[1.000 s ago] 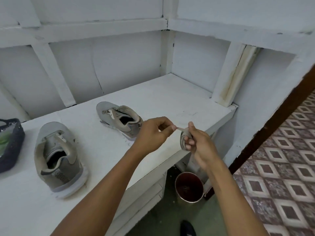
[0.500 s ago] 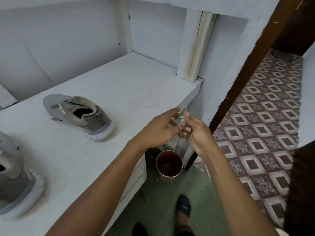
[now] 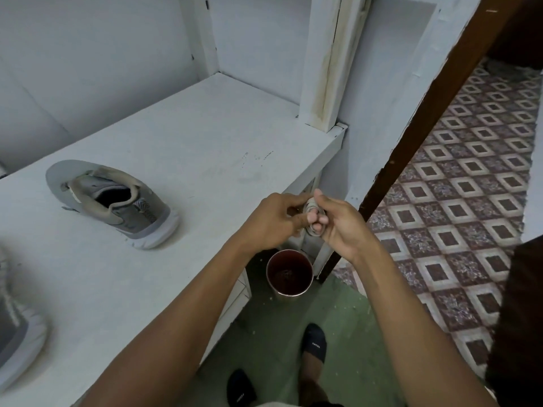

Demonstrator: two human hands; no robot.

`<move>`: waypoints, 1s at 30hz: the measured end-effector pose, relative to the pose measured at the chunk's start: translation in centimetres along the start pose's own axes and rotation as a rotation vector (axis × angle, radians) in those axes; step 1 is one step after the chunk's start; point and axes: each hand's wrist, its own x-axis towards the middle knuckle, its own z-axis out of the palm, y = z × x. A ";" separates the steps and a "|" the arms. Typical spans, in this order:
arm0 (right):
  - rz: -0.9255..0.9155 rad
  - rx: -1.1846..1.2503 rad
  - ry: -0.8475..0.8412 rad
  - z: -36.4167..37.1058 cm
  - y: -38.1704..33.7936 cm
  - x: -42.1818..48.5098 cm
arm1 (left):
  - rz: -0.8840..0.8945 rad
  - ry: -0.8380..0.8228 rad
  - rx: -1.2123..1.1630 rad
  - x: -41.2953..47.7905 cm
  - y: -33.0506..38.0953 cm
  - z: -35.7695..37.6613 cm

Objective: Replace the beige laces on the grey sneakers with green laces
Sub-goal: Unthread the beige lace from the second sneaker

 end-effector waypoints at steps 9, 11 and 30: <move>0.054 -0.157 -0.117 -3.5 -1.7 3.9 | -0.088 0.047 0.027 3.6 -1.2 0.4; 0.054 -0.216 -0.123 -4.2 -2.0 4.6 | -0.120 0.042 0.023 4.3 -1.3 0.4; 0.132 -0.636 -0.134 -9.6 0.1 10.1 | -0.392 -0.014 0.573 9.9 -3.1 3.2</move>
